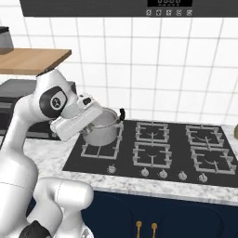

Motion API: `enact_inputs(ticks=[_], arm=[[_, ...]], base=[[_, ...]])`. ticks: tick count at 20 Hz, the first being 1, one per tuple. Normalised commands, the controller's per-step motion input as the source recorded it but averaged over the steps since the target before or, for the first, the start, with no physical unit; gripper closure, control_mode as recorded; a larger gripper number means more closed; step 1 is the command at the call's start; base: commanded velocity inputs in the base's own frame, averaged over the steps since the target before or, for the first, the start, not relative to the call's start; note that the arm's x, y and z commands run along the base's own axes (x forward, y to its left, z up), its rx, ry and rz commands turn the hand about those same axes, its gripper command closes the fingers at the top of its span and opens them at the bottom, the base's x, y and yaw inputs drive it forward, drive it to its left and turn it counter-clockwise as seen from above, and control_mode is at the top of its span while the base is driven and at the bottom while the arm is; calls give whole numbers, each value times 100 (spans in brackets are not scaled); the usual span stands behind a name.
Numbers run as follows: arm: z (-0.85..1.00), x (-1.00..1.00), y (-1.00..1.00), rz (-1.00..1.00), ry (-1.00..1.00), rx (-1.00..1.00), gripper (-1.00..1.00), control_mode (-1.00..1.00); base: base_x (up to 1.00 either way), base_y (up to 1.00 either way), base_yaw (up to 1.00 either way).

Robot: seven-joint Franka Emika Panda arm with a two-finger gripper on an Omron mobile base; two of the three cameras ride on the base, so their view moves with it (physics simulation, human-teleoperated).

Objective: Put the cucumber and lime in the pot. Retrieve the spatula and lightly stir the vegetables in the pot.

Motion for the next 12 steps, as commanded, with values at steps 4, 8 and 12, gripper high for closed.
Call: enact_inputs(ticks=[4,8,12], arm=[[31,31,-62,2,3,-46,100,-100],[30,38,-24,0,0,-42,100,-100],[16,38,-4,1,0,-21,100,-100]], base=[[0,0,0],[0,0,0],[0,0,0]])
